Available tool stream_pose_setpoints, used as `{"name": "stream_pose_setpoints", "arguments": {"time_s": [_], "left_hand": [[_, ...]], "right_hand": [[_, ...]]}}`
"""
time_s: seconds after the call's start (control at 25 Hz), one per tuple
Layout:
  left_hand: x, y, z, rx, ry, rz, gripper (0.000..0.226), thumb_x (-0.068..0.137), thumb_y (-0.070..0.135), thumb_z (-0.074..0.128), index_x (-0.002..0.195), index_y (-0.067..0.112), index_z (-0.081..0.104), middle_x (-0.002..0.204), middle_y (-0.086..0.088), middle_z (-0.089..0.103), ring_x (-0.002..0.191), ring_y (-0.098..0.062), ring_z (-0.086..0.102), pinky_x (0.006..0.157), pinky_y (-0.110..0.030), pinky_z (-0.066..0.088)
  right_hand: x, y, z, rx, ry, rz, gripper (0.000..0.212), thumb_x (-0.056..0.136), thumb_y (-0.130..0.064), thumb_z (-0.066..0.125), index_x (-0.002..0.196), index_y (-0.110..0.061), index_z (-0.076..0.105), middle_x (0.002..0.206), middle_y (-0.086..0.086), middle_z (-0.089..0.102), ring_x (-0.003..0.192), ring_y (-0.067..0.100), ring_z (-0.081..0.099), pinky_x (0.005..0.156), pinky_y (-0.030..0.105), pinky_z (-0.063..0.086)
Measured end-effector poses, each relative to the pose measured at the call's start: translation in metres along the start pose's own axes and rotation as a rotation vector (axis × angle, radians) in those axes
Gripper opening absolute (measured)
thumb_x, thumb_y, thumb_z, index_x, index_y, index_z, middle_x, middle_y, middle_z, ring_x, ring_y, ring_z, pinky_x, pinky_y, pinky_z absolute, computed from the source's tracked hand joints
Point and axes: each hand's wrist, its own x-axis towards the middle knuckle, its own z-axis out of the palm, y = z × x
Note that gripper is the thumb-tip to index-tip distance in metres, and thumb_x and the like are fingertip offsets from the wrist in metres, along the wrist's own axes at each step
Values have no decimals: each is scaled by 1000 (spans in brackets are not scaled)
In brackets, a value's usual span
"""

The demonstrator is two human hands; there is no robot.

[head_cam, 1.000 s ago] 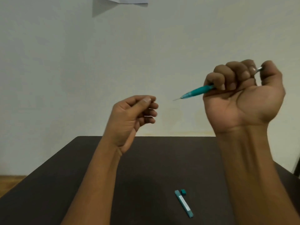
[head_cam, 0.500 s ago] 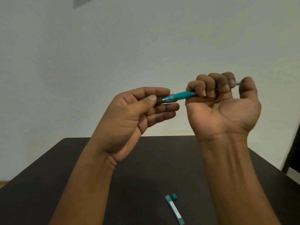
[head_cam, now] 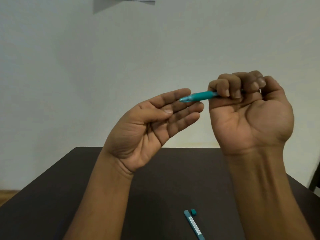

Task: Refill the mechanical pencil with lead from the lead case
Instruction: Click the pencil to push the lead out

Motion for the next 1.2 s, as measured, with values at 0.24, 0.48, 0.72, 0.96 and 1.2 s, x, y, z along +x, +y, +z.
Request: {"name": "stream_pose_setpoints", "arguments": {"time_s": [0.24, 0.48, 0.72, 0.96, 1.2], "left_hand": [[-7, 12, -6, 55, 40, -44, 49, 81, -7, 46, 128, -13, 58, 127, -34, 64, 114, -44, 68, 91, -41, 59], [-4, 8, 0, 37, 63, -46, 50, 87, 0, 50, 135, -11, 48, 128, -33, 64, 116, -44, 67, 90, -41, 59], [-7, 13, 6, 538, 253, 78, 26, 99, 3, 51, 116, 0, 69, 108, -19, 77, 96, -33, 76, 77, -34, 62], [-14, 27, 7, 836, 444, 255, 22, 98, 1, 55, 103, 7, 76, 96, -12, 79, 90, -29, 76, 79, -37, 63], [-14, 22, 5, 943, 400, 208, 19, 94, 7, 64, 103, 14, 78, 96, -6, 80, 91, -25, 77, 82, -36, 63]], "right_hand": [[3, -4, -5, -68, 27, 20, 44, 103, -33, 30, 66, -12, 41, 59, 0, 36, 52, 16, 28, 52, 27, 31], [4, -11, -2, -78, 29, -98, 42, 103, -31, 30, 66, -12, 41, 57, 1, 38, 50, 17, 29, 52, 27, 32], [5, -20, 1, -116, 34, -121, 41, 102, -28, 30, 66, -13, 41, 56, 0, 38, 49, 16, 29, 52, 27, 30], [5, -19, 1, -109, 22, -101, 41, 101, -30, 30, 66, -12, 41, 57, 1, 38, 50, 17, 29, 53, 28, 31], [5, -16, 0, -91, 27, -102, 41, 101, -32, 32, 67, -12, 41, 56, 1, 38, 49, 17, 29, 52, 28, 31]]}}
